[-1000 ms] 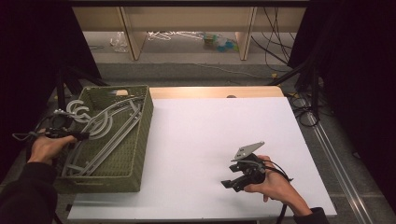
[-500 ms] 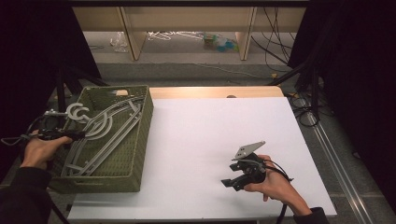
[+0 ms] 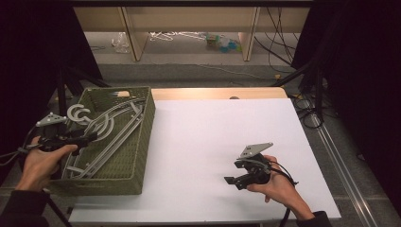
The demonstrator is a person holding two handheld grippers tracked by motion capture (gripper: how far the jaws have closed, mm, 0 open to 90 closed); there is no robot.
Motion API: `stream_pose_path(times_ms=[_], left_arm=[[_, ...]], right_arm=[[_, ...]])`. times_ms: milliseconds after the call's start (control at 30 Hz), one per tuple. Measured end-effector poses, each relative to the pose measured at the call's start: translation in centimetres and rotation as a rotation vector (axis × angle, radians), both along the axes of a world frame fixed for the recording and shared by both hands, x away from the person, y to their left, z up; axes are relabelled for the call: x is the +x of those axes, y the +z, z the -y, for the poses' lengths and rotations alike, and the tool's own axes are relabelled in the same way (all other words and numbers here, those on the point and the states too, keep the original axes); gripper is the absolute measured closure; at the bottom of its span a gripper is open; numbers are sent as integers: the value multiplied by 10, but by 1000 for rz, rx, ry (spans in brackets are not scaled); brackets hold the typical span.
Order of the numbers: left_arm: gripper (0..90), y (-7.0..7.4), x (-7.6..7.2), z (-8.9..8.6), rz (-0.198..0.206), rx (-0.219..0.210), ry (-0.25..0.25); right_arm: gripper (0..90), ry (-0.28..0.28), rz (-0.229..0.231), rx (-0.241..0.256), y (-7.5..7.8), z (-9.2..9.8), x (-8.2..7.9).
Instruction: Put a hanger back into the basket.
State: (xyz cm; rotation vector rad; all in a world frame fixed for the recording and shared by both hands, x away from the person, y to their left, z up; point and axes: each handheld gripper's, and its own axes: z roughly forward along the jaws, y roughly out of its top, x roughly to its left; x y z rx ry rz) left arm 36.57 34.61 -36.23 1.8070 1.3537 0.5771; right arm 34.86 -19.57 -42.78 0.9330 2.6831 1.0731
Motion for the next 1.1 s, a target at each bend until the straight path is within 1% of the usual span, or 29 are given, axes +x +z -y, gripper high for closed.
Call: stream_pose_path(times_ms=[33, 100, 167, 200, 233, 267, 333, 367, 400, 433, 467, 500, 533, 567, 633, 700, 767, 833, 900, 933, 1000, 1033, 1100], left_arm=[[429, 0, -3, 4, 11, -5, -10], [421, 1, -8, 12, 31, -13, -25], [406, 1, -14, 21, 51, -41, -56], [400, 1, -16, 24, 57, -51, -64], [394, 1, -18, 29, 64, -57, -71], [383, 2, -21, 35, 72, -53, -83], [358, 2, -26, 45, 92, -61, -102], [341, 3, -29, 51, 102, -64, -119], [325, 4, -31, 55, 109, -68, -130], [318, 4, -34, 61, 119, -76, -144], [293, 4, -37, 67, 134, -81, -155], [293, 3, -39, 71, 136, -89, -162], [283, 2, -41, 76, 142, -97, -177], [275, 0, -43, 81, 152, -97, -195], [251, -3, -46, 91, 147, -86, -234], [237, -7, -49, 102, 143, -105, -246], [225, -10, -50, 110, 149, -97, -276], [203, -12, -53, 120, 146, -105, -285], [171, -15, -55, 128, 153, -104, -310], [160, -16, -57, 133, 153, -103, -335], [160, -19, -60, 140, 161, -105, -353], [160, -21, -62, 145, 162, -104, -370], [160, -23, -65, 152, 166, -101, -388]], right_arm=[[306, -12, 3, 9, 0, 0, -1], [306, -23, 25, 15, 1, 1, 1], [306, -26, 39, 17, 1, 2, 1], [306, -30, 38, 18, 1, 1, 0], [305, -36, 23, 21, 2, 1, -1], [305, -36, 29, 25, 2, 1, -1], [305, -47, 37, 47, 0, 1, -2], [304, -46, 28, 41, 0, 1, -3], [304, -37, 41, 40, -1, 1, -3], [304, -52, 56, 54, -2, -1, -5], [301, -47, 51, 52, -1, -1, -7], [301, -47, 51, 52, -1, -1, -7], [301, -51, 56, 55, -1, -1, -7], [299, -49, 62, 53, -1, -1, -8], [298, -46, 77, 64, -1, -2, -9], [289, -55, 77, 73, -1, -2, -10], [281, -52, 82, 75, -2, -2, -11], [261, -57, 83, 72, -3, -2, -11], [253, -66, 88, 79, -4, -3, -12], [234, -59, 93, 81, -5, -2, -11], [215, -72, 91, 79, -5, -2, -12], [215, -74, 93, 80, -6, -2, -12], [215, -69, 100, 85, -6, -2, -12]])
